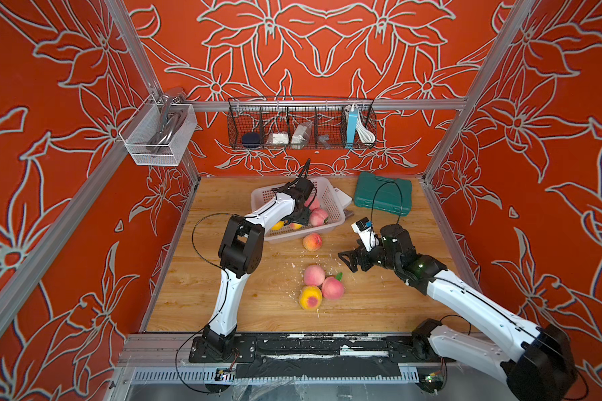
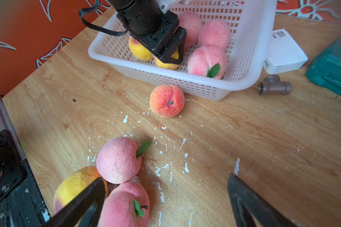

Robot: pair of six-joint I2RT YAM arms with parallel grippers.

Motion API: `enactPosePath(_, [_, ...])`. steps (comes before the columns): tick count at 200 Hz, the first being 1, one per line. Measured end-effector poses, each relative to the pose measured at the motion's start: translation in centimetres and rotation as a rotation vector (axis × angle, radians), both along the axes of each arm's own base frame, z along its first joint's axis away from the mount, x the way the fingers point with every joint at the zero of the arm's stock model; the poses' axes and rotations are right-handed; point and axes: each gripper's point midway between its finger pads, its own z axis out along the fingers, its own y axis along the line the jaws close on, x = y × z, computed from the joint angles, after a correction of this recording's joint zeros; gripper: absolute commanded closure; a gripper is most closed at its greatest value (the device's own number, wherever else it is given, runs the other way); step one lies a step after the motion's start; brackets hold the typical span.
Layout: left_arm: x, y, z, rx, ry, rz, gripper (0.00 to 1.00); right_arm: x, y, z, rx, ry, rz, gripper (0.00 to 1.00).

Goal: Put the peaches into the basket
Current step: Place the peach in the basket.

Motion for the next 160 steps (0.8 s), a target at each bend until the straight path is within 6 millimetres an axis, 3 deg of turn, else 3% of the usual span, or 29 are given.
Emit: enactPosePath(160, [-0.28,-0.6,0.3,-0.006,-0.002,-0.01,0.13,0.29,-0.23,-0.67,-0.015,0.017,-0.013,0.01])
